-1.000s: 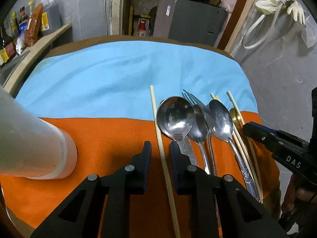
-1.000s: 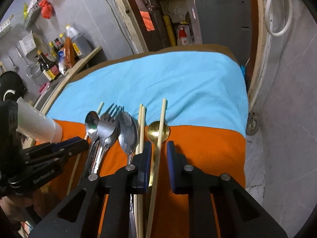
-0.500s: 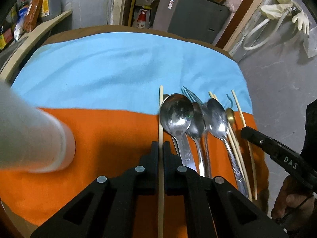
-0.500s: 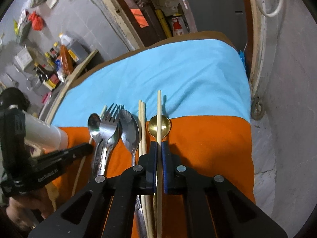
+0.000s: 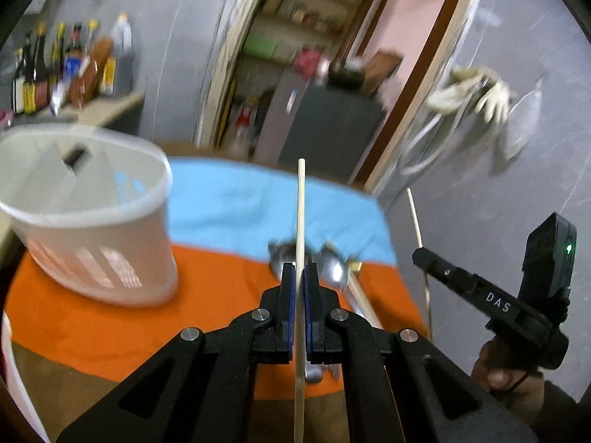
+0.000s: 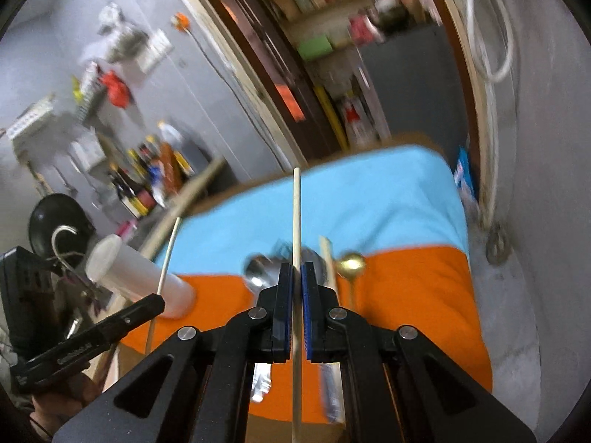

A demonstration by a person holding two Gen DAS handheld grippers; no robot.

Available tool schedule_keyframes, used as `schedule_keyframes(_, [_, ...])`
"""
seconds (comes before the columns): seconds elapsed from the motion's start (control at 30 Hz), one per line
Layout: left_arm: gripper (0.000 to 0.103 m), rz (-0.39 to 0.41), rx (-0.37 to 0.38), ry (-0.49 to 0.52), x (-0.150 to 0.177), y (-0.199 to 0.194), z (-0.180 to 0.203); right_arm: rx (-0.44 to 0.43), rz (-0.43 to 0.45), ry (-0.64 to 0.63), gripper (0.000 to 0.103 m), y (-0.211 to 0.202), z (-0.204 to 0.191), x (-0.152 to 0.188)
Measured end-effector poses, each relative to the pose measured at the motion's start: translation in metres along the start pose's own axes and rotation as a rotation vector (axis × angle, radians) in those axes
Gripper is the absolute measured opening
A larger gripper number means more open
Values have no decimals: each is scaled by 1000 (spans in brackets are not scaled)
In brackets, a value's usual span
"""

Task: Organize utensils
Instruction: 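Lift the chopsticks with both tools and carry them over the white basket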

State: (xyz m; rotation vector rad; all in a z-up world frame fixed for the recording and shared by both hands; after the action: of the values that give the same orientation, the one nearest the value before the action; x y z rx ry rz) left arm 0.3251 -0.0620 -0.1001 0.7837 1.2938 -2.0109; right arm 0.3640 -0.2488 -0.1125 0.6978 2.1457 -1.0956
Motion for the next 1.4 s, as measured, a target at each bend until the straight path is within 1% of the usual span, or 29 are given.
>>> schedule_keyframes(0.17, [2,139,16,-6,-42,-39,-15,-74,150,-42,3,-7,-52,-31])
schedule_keyframes(0.27, [2,213,12,2,-66,-61,-33,-146,228,-61,3,-3,-89,-50])
schedule_keyframes(0.33, [2,274,5,-11,-87,-77,-55,-200,275,-75,3,6,-118,-62])
schedule_keyframes(0.47, [2,386,-11,-60,-114,-96,-107,-277,356,-79,3,22,-164,-78])
schedule_keyframes(0.6, [2,484,-26,-118,-127,-104,-163,-318,424,-80,3,40,-197,-84])
schedule_keyframes(0.67, [2,527,-32,-143,-128,-104,-185,-330,452,-82,3,45,-204,-83])
schedule_keyframes(0.8, [2,603,-34,-194,-127,-106,-222,-329,478,-80,3,65,-207,-76])
schedule_keyframes(0.9, [2,644,-35,-207,-122,-107,-235,-329,484,-80,3,77,-205,-69])
schedule_keyframes(1.0, [2,676,-49,-184,-114,-105,-235,-324,485,-114,3,84,-203,-57])
schedule_keyframes(1.17, [2,716,-91,-126,-100,-99,-230,-318,455,-159,3,93,-203,-40])
schedule_keyframes(1.33, [2,710,-141,-42,-90,-91,-222,-304,426,-207,3,98,-204,-27])
schedule_keyframes(1.4, [2,695,-157,-7,-86,-88,-217,-297,416,-218,3,99,-203,-23])
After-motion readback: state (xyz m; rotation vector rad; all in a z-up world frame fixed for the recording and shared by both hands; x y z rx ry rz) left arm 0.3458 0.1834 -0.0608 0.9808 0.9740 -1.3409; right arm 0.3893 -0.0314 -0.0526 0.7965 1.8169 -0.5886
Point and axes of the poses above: each gripper's, at about its wrist camera, not at the fingertips, and y roughly the way its jaws point, z to its right, x to its underside, the point moved 5 cm from there along y, roughly the way its jaws point
